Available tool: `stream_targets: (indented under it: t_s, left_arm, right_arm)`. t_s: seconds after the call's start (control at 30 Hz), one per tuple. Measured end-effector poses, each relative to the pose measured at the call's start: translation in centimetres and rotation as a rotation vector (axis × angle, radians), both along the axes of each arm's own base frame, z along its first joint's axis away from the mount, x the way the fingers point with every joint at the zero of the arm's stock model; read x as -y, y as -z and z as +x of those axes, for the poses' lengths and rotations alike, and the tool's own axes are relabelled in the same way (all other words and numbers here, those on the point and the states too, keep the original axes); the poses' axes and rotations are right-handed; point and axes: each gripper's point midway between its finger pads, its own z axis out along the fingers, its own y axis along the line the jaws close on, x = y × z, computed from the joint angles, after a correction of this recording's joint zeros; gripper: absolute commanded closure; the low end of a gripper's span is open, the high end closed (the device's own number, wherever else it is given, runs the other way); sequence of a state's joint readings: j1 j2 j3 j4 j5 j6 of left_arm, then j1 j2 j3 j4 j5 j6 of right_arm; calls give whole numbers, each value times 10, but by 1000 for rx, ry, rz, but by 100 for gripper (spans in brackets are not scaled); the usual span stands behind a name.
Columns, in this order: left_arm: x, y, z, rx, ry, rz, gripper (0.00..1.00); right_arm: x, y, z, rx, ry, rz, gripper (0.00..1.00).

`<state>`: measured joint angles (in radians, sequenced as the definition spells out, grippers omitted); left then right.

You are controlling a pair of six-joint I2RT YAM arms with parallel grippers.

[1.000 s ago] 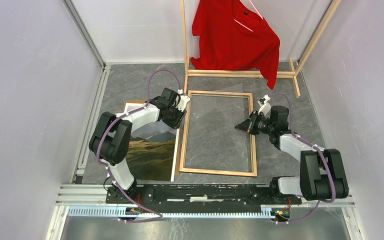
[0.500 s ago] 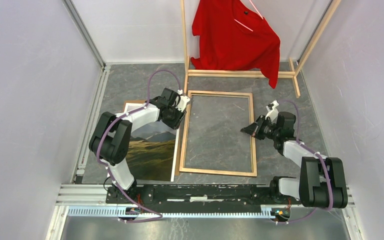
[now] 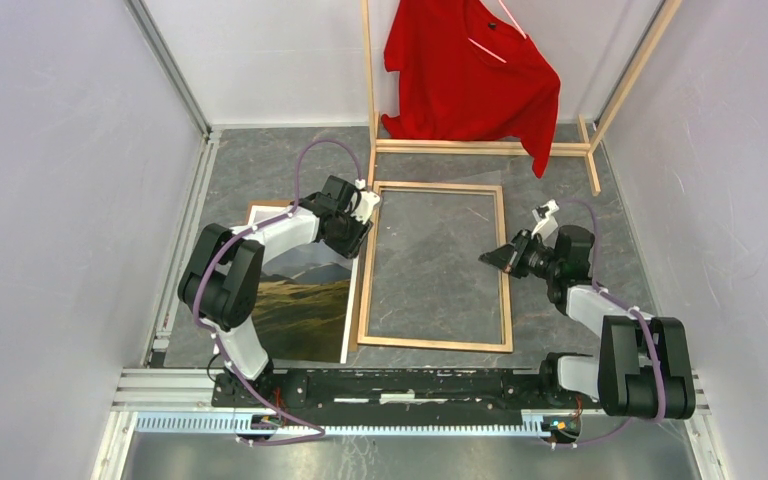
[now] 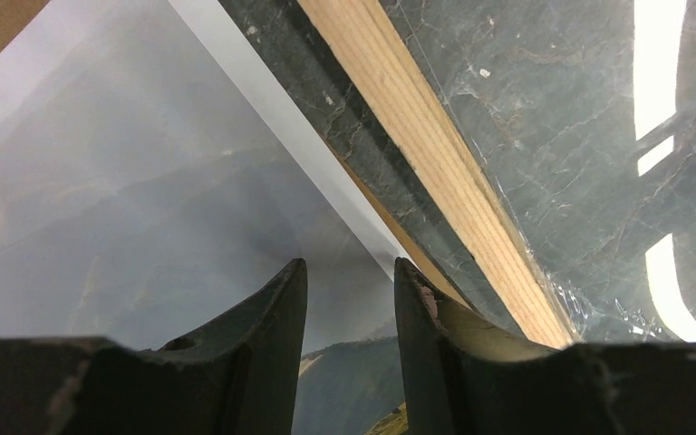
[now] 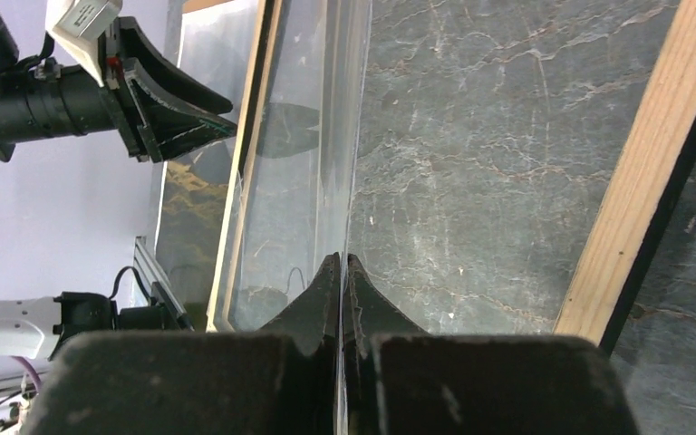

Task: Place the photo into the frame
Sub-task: Place the photo frame item in the photo frame.

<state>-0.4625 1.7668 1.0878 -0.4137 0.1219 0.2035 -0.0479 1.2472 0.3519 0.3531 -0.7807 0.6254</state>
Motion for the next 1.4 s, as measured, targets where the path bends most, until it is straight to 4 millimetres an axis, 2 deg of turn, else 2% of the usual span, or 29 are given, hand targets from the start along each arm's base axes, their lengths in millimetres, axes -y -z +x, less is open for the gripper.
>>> stream_targets:
  t_s: [0.33, 0.67, 0.97, 1.4]
  left_arm:
    - [2, -3, 4, 10, 0, -6, 52]
    - [2, 3, 4, -1, 0, 0, 52]
    - [7, 2, 9, 13, 5, -7, 52]
    - [8, 2, 10, 15, 7, -8, 53]
  right_arm:
    - [-5, -9, -1, 36, -25, 41, 100]
    - [-7, 2, -1, -20, -29, 64, 100]
    - [-9, -10, 6, 12, -50, 73, 100]
    - [-9, -10, 9, -5, -49, 74, 100]
